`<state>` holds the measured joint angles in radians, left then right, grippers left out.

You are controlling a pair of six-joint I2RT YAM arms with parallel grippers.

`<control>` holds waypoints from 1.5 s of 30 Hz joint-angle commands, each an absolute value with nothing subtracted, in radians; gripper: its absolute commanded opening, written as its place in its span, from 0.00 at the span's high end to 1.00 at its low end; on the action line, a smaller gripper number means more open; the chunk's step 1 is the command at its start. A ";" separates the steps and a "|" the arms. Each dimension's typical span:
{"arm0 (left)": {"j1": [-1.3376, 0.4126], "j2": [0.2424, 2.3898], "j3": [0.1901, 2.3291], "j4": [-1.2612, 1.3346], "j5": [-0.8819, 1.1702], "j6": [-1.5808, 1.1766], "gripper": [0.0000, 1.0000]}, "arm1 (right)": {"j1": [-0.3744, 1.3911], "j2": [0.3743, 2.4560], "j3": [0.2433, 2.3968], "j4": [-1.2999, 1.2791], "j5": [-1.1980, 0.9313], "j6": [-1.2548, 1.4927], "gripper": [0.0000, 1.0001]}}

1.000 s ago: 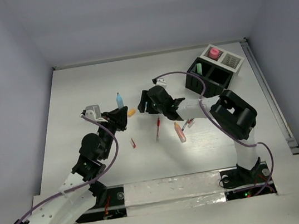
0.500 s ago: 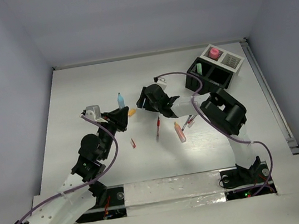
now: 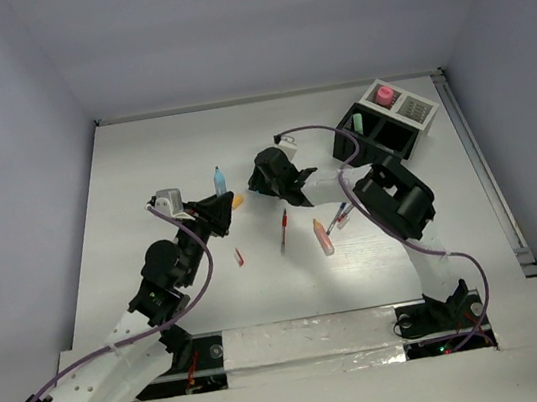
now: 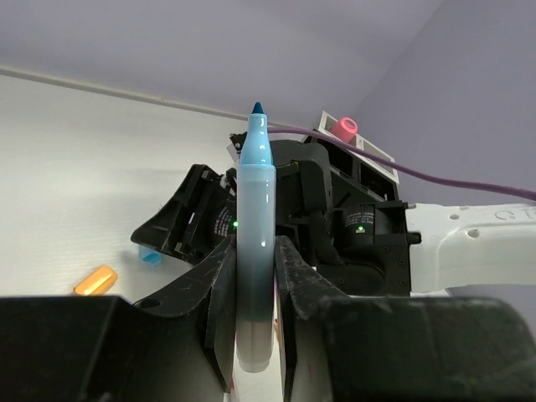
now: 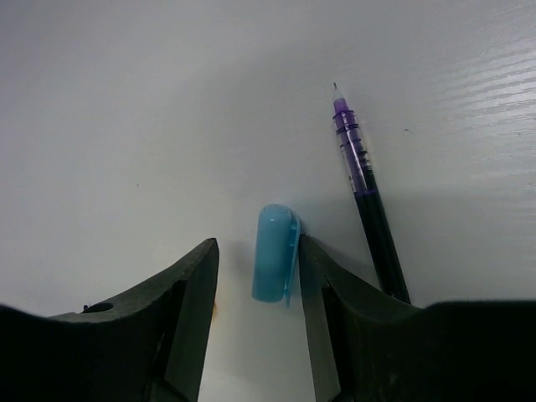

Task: Sort the stationery into containers
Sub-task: Pick up the pen cap from the center of the board, then close the pen cap on the pen.

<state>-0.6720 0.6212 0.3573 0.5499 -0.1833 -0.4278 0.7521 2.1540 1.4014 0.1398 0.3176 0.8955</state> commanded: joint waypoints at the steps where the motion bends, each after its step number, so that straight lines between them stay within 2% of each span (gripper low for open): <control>1: -0.667 0.612 0.356 0.618 -0.170 -0.434 1.00 | 0.747 2.175 1.460 0.080 0.336 0.868 0.52; 5: -0.667 0.612 0.354 0.620 -0.170 -0.434 1.00 | 0.747 2.198 1.502 0.032 0.333 0.858 0.56; 10: -0.667 0.612 0.354 0.621 -0.173 -0.434 1.00 | 0.747 2.209 1.517 0.014 0.337 0.853 0.66; 12: -0.667 0.614 0.354 0.621 -0.170 -0.434 1.00 | 0.747 2.206 1.514 0.014 0.336 0.851 0.76; 14: -0.667 0.617 0.353 0.626 -0.167 -0.434 1.00 | 0.736 2.200 1.509 0.017 0.330 0.847 0.83; 15: -0.667 0.618 0.354 0.626 -0.166 -0.434 1.00 | 0.736 2.194 1.503 0.023 0.318 0.842 0.93; 18: -0.667 0.626 0.357 0.632 -0.144 -0.439 1.00 | 0.727 2.126 1.432 0.144 0.267 0.799 1.00; 20: -0.667 0.629 0.370 0.634 -0.115 -0.446 1.00 | 0.727 2.073 1.388 0.274 0.217 0.752 1.00; 27: -0.667 0.649 0.410 0.733 0.084 -0.563 1.00 | 0.727 1.749 1.215 0.449 0.043 0.601 1.00; 33: -0.667 0.722 0.417 0.912 0.253 -0.709 1.00 | 0.670 1.456 1.014 0.613 -0.168 0.650 1.00; 34: -0.667 0.757 0.420 1.019 0.318 -0.792 1.00 | 0.658 1.348 0.937 0.706 -0.251 0.691 1.00; 40: -0.667 0.863 0.431 1.202 0.405 -0.908 1.00 | 0.658 1.259 0.891 0.830 -0.356 0.756 1.00; 45: -0.667 0.913 0.446 1.247 0.428 -0.923 1.00 | 0.658 1.266 0.867 0.966 -0.417 0.828 1.00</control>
<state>-0.6720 0.9104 0.3935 1.0912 0.3698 -0.8749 0.6556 1.2762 0.8814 0.7818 -0.3401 0.7681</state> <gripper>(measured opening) 0.156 0.274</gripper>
